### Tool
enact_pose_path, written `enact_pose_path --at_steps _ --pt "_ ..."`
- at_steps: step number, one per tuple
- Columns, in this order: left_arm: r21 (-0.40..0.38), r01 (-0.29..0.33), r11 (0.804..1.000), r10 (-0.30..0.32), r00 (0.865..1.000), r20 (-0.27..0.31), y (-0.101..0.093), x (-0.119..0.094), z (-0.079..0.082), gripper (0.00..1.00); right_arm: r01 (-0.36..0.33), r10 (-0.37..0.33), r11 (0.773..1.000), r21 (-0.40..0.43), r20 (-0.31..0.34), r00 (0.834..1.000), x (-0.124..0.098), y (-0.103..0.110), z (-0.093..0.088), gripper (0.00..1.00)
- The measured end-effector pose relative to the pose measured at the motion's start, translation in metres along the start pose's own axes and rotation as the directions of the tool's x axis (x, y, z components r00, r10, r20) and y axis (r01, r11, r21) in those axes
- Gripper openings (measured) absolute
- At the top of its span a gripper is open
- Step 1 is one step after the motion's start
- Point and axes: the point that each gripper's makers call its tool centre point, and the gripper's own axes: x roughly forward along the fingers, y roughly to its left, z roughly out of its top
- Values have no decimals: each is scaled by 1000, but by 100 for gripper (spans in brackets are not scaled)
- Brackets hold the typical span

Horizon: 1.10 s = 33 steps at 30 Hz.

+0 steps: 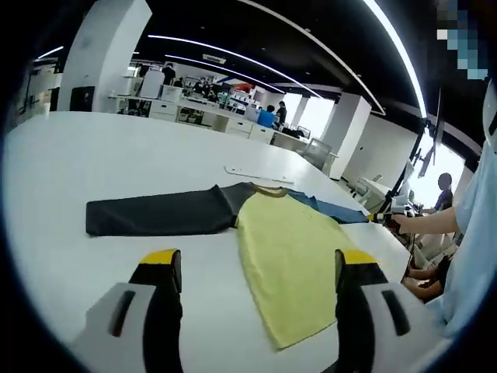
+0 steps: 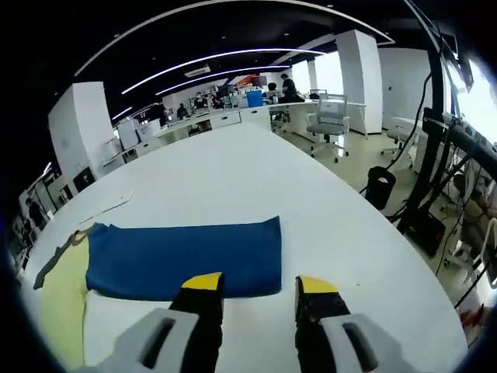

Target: Fold the garment on the visible template until the final outline fits inside the template.

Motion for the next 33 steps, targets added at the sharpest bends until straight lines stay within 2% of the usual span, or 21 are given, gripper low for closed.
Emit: enact_pose_path --at_steps 5,10,13,15,18,22,26,31,32,33 --pt "-23 -9 1000 9 1000 1 -3 1 -3 77 -5 5 1000 -8 -7 1000 5 -5 -2 26" --pt "-20 -8 1000 7 1000 -21 -9 4 -10 76 -16 15 1000 -8 -19 1000 7 -5 -4 11" --pt "-10 -5 1000 5 999 -32 -11 5 -14 75 -8 8 1000 -14 -12 1000 5 -5 -3 7" --pt "-19 3 1000 -3 1000 -25 -13 4 -14 74 -9 9 1000 -29 3 1000 -1 -2 2 0" --pt "-22 4 1000 -5 1000 -20 -14 3 -14 74 -15 16 1000 -18 21 1000 -8 5 11 0" --pt "-31 20 999 -20 1000 -2 -16 2 -13 73 -44 46 998 -52 37 998 -16 23 25 0" --pt "-29 32 999 -32 999 17 -19 -1 -12 72 -94 97 994 -58 62 993 -25 52 40 0" --pt "-4 52 999 -52 998 28 -20 -6 -12 71 -192 202 975 -113 79 976 -31 105 58 0" --pt "-10 57 998 -57 997 44 -20 -8 -10 70 -224 234 967 -121 75 969 -34 124 61 0" --pt "-12 58 998 -57 997 53 -20 -8 -9 70 -239 249 963 -128 73 966 -35 135 63 0"
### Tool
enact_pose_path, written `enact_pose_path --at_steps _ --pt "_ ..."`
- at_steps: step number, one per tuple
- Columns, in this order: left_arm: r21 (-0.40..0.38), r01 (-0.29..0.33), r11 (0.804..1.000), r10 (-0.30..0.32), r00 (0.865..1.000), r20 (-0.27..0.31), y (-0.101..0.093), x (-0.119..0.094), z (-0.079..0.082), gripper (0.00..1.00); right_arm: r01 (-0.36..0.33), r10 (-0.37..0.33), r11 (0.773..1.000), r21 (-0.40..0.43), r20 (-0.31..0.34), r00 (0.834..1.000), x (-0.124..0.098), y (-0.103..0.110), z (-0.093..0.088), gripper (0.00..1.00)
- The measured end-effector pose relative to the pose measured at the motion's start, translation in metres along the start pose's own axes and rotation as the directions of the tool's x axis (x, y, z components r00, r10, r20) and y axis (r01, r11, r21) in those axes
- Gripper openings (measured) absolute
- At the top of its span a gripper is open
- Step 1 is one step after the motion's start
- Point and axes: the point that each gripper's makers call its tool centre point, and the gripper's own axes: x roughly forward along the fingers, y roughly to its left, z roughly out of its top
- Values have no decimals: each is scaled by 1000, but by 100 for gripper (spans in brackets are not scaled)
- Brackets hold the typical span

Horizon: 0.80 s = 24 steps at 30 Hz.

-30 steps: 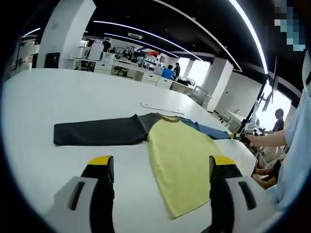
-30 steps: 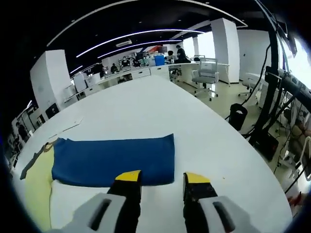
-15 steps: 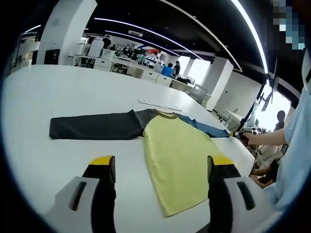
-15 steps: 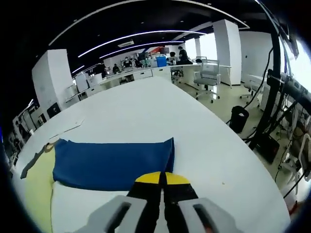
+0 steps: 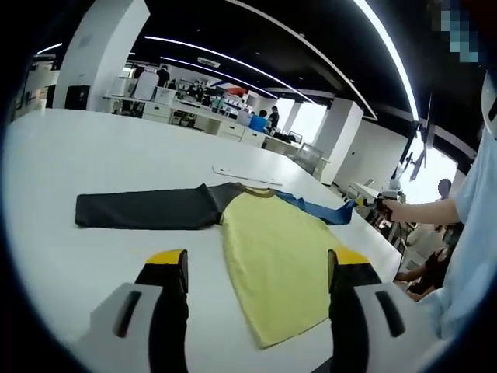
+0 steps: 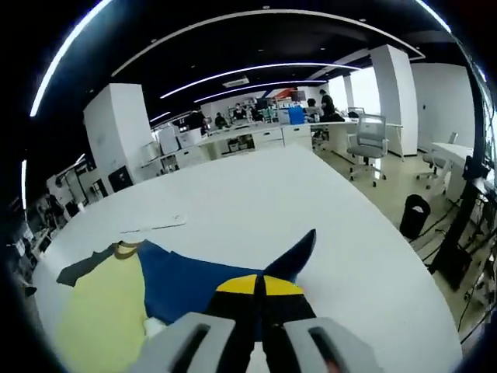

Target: Fold the garment on the visible template until the final outline fits inside the template.

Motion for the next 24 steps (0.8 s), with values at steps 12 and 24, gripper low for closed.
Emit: enact_pose_path --at_steps 12,24 --pt "18 -1 1000 0 1000 29 9 -18 -3 68 -255 253 958 -129 -33 967 33 156 20 0" --pt "-29 -35 999 37 997 69 23 -29 -2 65 -456 450 878 -146 -70 890 48 295 12 0"
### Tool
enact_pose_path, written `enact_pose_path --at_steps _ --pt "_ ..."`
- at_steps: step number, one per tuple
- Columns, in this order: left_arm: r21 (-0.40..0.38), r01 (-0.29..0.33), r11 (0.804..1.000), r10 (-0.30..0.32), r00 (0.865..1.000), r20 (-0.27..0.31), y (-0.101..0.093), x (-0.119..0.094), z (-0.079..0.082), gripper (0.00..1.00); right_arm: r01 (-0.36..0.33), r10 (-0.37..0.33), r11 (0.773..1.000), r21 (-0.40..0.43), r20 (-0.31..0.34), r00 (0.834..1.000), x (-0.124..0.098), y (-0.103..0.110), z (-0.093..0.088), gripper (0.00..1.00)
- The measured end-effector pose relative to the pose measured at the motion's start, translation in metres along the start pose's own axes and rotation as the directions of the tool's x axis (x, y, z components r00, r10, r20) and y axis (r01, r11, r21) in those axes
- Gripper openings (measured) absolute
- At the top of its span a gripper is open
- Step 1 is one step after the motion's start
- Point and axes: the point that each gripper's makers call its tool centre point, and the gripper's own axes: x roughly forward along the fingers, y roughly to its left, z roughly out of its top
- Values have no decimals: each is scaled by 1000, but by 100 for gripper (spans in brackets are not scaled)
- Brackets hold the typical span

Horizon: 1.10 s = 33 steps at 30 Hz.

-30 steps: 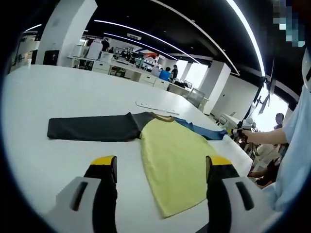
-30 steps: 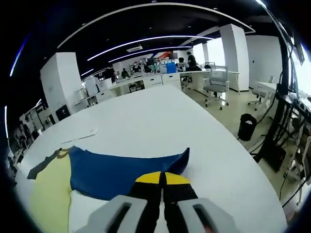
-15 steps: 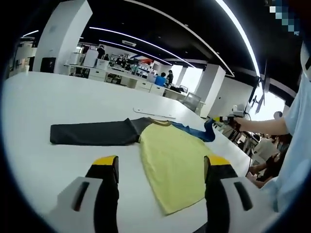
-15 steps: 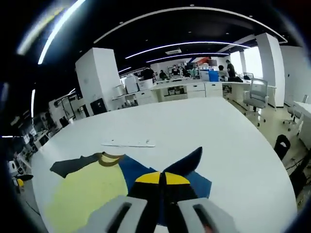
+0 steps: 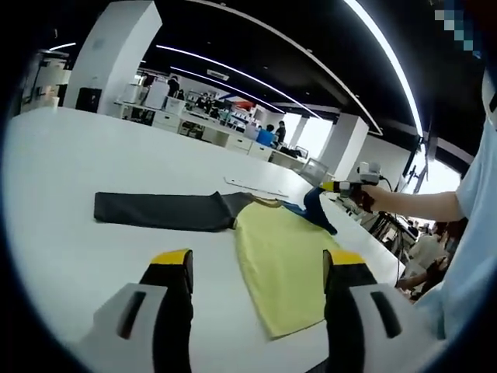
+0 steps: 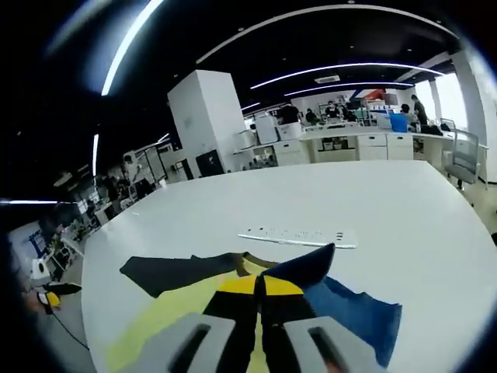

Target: Fold the garment on the visible template until the final outline fits inside the template.

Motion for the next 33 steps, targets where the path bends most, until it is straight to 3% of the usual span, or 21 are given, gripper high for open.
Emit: enact_pose_path --at_steps 6,12,21,27,29,33 --pt "-9 -3 1000 3 1000 -12 2 1 -3 64 -86 86 996 -7 5 996 36 48 -1 0" --pt "-16 -6 1000 6 1000 -19 4 1 -6 63 -136 136 991 -6 -14 991 63 77 -11 0" --pt "-29 -26 999 25 999 -28 10 -1 -9 61 -168 167 986 0 -66 984 89 100 -35 0" --pt "-44 -34 998 33 999 -36 14 -2 -15 61 -226 223 974 -15 -114 968 98 125 -59 0" --pt "-47 -36 998 35 999 -35 14 -2 -16 61 -231 221 972 -52 -147 964 101 127 -69 0" --pt "-52 -38 998 36 999 -36 15 -2 -17 61 -231 222 972 -32 -167 960 107 128 -80 0"
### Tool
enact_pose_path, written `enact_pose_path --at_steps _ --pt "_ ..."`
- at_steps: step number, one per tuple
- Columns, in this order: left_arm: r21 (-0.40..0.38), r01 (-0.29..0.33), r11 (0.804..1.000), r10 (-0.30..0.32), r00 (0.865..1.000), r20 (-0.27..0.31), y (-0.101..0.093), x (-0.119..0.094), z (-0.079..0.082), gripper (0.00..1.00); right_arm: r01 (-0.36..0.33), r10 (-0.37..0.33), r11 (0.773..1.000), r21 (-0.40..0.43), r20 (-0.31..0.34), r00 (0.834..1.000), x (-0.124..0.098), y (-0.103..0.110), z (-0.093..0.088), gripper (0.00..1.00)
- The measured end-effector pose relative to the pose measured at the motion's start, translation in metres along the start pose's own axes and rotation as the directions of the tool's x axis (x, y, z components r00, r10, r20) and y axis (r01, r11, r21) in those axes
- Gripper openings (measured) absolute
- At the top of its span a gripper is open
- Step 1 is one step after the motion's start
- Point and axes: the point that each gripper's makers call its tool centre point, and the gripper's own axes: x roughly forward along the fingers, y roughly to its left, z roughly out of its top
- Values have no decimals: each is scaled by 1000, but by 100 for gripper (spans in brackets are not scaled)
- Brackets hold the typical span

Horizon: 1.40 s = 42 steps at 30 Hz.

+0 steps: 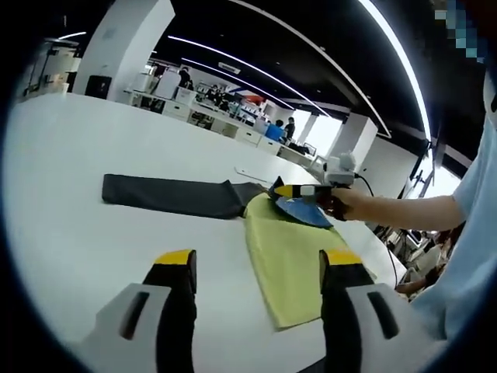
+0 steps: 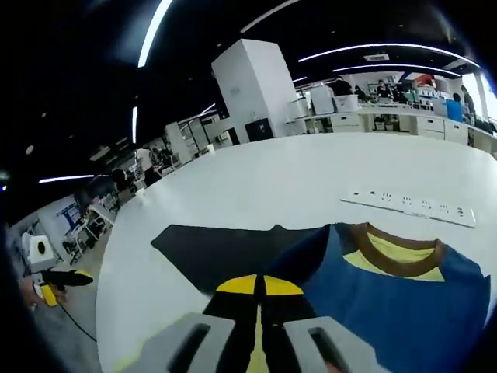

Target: Fold the garment on the visible template until the final outline fits inside the template.

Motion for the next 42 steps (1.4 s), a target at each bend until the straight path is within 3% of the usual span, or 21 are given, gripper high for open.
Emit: enact_pose_path --at_steps 14,24,29,33,37,42 --pt "-18 -9 1000 9 1000 -9 -1 -3 -6 61 -5 3 1000 -28 -87 996 21 -1 -29 0" --pt "-23 -17 1000 17 1000 -4 4 -6 -3 60 -29 26 999 -42 -73 997 22 10 -24 1" --pt "-17 -12 1000 12 1000 -6 2 -6 -2 61 -35 27 993 -116 -73 997 17 16 -24 38" --pt "-15 -6 1000 6 1000 -9 1 -5 -2 61 -36 24 987 -157 -81 996 10 15 -25 50" --pt "-8 4 1000 -4 1000 -9 -2 -3 -1 61 -11 -6 983 -183 -89 996 5 8 -27 74" --pt "-2 18 1000 -18 1000 -16 -5 0 0 61 20 -35 984 -175 -86 996 -1 -6 -26 96"
